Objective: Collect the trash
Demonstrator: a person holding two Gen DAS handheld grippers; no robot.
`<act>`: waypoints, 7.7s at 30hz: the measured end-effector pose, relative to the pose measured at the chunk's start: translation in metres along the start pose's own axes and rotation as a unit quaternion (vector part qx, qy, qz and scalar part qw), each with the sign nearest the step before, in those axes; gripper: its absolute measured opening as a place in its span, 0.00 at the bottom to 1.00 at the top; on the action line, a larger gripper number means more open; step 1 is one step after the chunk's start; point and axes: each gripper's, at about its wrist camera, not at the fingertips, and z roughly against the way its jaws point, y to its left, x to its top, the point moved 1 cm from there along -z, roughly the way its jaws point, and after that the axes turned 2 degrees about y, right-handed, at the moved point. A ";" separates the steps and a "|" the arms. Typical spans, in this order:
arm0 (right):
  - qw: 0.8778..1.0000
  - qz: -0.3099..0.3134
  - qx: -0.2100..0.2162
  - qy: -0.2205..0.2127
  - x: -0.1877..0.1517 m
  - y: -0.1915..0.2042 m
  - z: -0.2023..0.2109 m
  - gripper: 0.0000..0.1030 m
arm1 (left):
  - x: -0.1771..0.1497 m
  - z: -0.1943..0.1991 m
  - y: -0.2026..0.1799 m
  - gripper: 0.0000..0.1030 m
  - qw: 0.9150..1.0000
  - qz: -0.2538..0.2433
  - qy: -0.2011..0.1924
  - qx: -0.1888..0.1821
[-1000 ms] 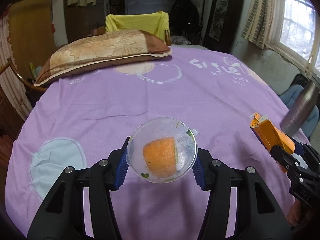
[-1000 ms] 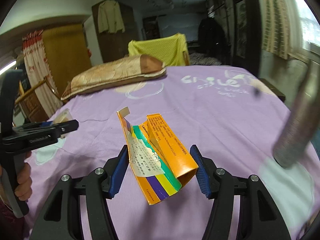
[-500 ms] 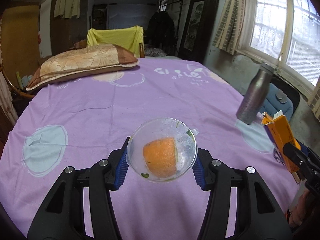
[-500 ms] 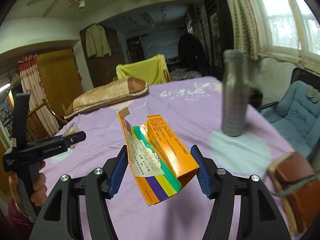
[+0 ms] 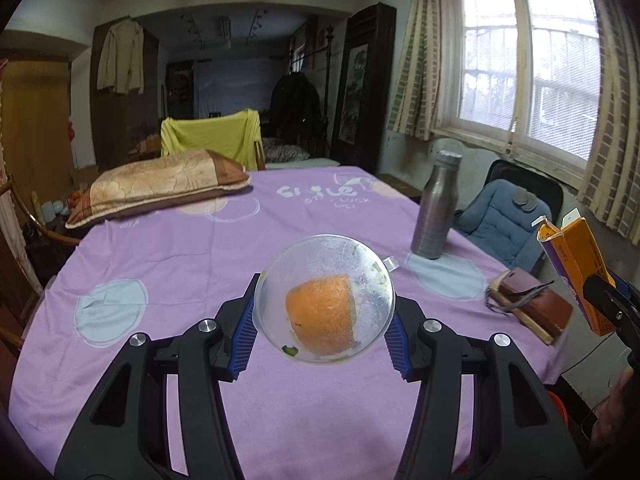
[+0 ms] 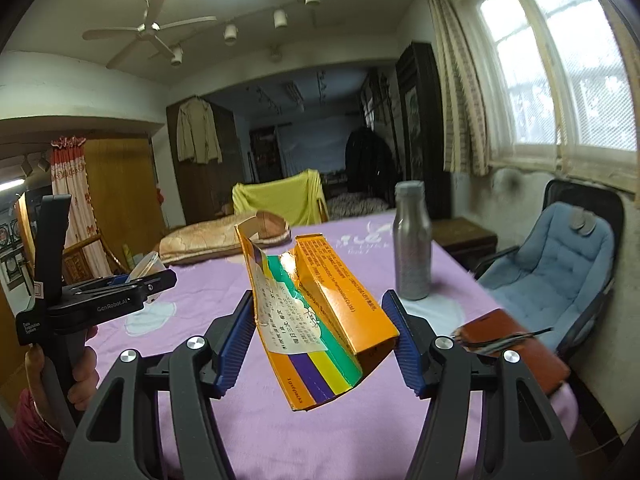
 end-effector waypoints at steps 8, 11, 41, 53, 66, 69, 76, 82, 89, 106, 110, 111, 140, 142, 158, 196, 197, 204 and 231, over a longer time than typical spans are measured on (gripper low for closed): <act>0.998 -0.006 -0.023 -0.056 -0.010 -0.019 0.094 0.61 | -0.010 0.055 -0.050 0.53 0.998 -0.035 -0.038 -0.035; 0.996 -0.004 -0.044 -0.073 -0.018 -0.027 0.125 0.61 | -0.017 0.071 -0.079 0.53 0.996 -0.057 -0.045 -0.058; 0.942 -0.255 -0.203 0.079 -0.195 -0.263 0.152 0.20 | -0.135 -0.027 -0.340 0.53 0.922 -0.245 0.142 -0.264; 0.939 -0.252 -0.227 0.051 -0.206 -0.276 0.179 0.28 | -0.192 -0.060 -0.407 0.53 0.868 -0.308 0.229 -0.316; 0.938 -0.257 -0.225 0.054 -0.204 -0.277 0.187 0.33 | -0.210 -0.060 -0.413 0.76 0.872 -0.324 0.222 -0.292; 0.941 -0.247 -0.222 0.061 -0.199 -0.270 0.186 0.33 | -0.211 -0.056 -0.405 0.76 0.878 -0.323 0.214 -0.281; 0.951 -0.214 -0.207 0.085 -0.179 -0.245 0.181 0.33 | -0.195 -0.038 -0.378 0.76 0.892 -0.302 0.188 -0.280; 0.960 -0.173 -0.197 0.098 -0.156 -0.214 0.181 0.34 | -0.175 -0.016 -0.353 0.76 0.905 -0.279 0.153 -0.283; 0.969 -0.114 -0.184 0.121 -0.126 -0.177 0.184 0.34 | -0.153 0.005 -0.331 0.76 0.919 -0.253 0.119 -0.277; 0.972 -0.057 -0.151 0.169 -0.115 -0.163 0.203 0.38 | -0.124 0.034 -0.326 0.77 0.938 -0.229 0.089 -0.244; 0.972 -0.065 -0.144 0.171 -0.121 -0.172 0.204 0.39 | -0.104 0.040 -0.329 0.77 0.938 -0.214 0.087 -0.258; 0.972 -0.067 -0.144 0.176 -0.124 -0.175 0.203 0.39 | -0.102 0.041 -0.330 0.79 0.938 -0.211 0.088 -0.262; 0.896 -0.152 -0.175 0.379 -0.251 -0.264 0.116 0.67 | -0.263 -0.095 -0.373 0.81 0.876 -0.266 0.341 -0.212; 0.892 -0.153 -0.174 0.388 -0.256 -0.264 0.114 0.68 | -0.261 -0.098 -0.374 0.81 0.878 -0.266 0.337 -0.211; 0.883 -0.116 -0.170 0.421 -0.262 -0.253 0.107 0.83 | -0.246 -0.081 -0.375 0.88 0.892 -0.283 0.278 -0.216; 0.881 -0.118 -0.170 0.425 -0.263 -0.256 0.108 0.84 | -0.261 -0.079 -0.388 0.88 0.877 -0.316 0.287 -0.219; 0.881 -0.118 -0.170 0.425 -0.263 -0.256 0.108 0.84 | -0.261 -0.079 -0.388 0.88 0.877 -0.316 0.286 -0.219; 0.881 -0.117 -0.170 0.425 -0.263 -0.256 0.108 0.84 | -0.261 -0.079 -0.388 0.88 0.878 -0.316 0.286 -0.219; 0.882 -0.117 -0.170 0.424 -0.262 -0.254 0.108 0.84 | -0.262 -0.078 -0.389 0.88 0.878 -0.316 0.286 -0.218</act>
